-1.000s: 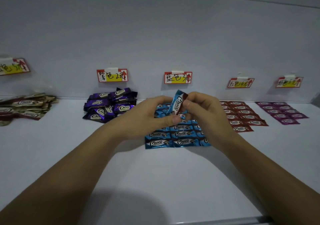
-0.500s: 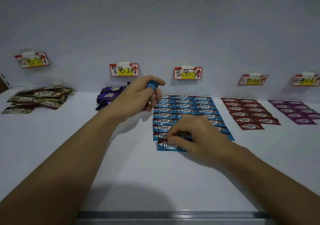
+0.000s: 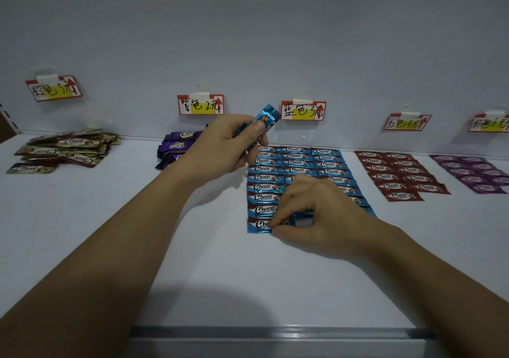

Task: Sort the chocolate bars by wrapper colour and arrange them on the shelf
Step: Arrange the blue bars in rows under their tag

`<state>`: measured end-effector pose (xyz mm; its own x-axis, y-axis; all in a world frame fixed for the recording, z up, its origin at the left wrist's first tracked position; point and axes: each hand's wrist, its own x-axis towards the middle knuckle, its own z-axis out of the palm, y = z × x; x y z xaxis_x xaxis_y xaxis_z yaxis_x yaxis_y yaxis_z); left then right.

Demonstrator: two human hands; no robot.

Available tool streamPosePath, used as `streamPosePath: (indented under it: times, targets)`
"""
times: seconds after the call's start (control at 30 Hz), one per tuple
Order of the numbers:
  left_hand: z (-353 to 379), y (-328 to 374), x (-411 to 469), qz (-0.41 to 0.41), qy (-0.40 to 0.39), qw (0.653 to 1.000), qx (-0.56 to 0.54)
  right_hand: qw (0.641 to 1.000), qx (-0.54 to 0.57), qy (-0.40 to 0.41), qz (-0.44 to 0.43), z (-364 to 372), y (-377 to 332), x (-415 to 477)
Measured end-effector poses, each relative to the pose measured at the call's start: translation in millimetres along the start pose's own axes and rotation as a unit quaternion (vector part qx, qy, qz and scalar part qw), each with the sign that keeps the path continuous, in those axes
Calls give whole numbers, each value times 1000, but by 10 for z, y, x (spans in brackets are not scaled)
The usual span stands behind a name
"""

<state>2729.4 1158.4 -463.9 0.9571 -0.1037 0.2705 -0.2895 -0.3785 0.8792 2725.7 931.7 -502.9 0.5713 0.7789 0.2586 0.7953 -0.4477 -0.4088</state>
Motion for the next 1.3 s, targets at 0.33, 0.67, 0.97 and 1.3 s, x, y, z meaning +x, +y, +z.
streamPosePath:
  times: [0.33,0.67,0.97,1.3]
  targets:
    - [-24,-5,-11,-63,-77,994,-39,995,77,58,31,29,28,19]
    - [67,87,-85,7,-100,994,42,887,318,300,152,-199,50,83]
    - [125,57,-67,38,-183,969,158,947,225,203,103,-266,122,-69]
    - [215,68,-121,47,-292,912,285,987,-28,160,-13,-167,232,-551]
